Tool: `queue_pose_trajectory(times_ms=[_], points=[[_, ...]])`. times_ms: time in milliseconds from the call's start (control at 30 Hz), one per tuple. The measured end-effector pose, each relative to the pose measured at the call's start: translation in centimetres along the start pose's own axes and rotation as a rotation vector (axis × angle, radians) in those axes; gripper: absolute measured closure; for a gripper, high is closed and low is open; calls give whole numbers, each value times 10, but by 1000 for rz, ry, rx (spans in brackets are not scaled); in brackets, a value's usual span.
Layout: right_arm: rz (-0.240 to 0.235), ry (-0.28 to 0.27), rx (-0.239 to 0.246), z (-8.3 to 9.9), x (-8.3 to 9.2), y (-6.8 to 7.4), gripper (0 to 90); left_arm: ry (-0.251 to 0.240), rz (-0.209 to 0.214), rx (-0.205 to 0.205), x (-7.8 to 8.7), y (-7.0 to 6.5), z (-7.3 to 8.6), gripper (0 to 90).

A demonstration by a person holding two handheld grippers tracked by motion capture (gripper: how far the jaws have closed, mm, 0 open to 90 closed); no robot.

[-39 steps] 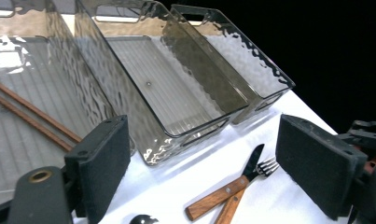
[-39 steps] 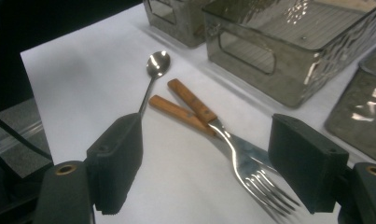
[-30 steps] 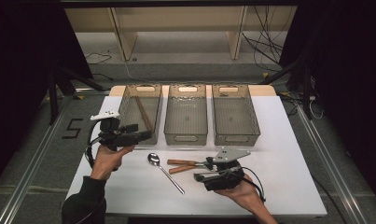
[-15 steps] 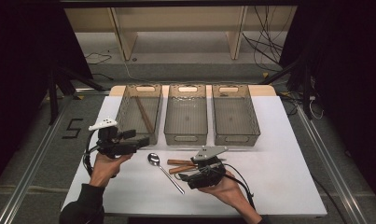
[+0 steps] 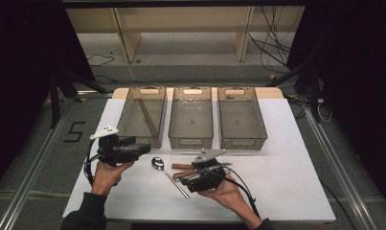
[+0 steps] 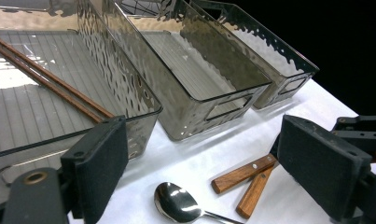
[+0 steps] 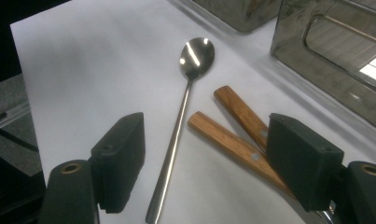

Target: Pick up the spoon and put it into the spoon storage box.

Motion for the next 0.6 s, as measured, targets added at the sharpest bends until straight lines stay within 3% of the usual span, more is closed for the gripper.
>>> queue_pose_trajectory(times_ms=[233,367,600], points=[[22,33,-10,-10,-15,0,344,-15,-5,-6,-1,0,7,160],[34,70,-4,-16,-28,4,389,-20,-13,12,1,2,11,159],[21,119,48,-30,-53,15,490,-35,-24,21,7,5,13,160]])
Point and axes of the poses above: each handheld gripper's, and its own axes: x roughly backward along the jaws, z roughly out of its underside, y roughly to its left, the point moved 3 cm from there along -x, roughly forward along the jaws, and after that the axes turned 4 degrees about y, right-handed, at the moved point
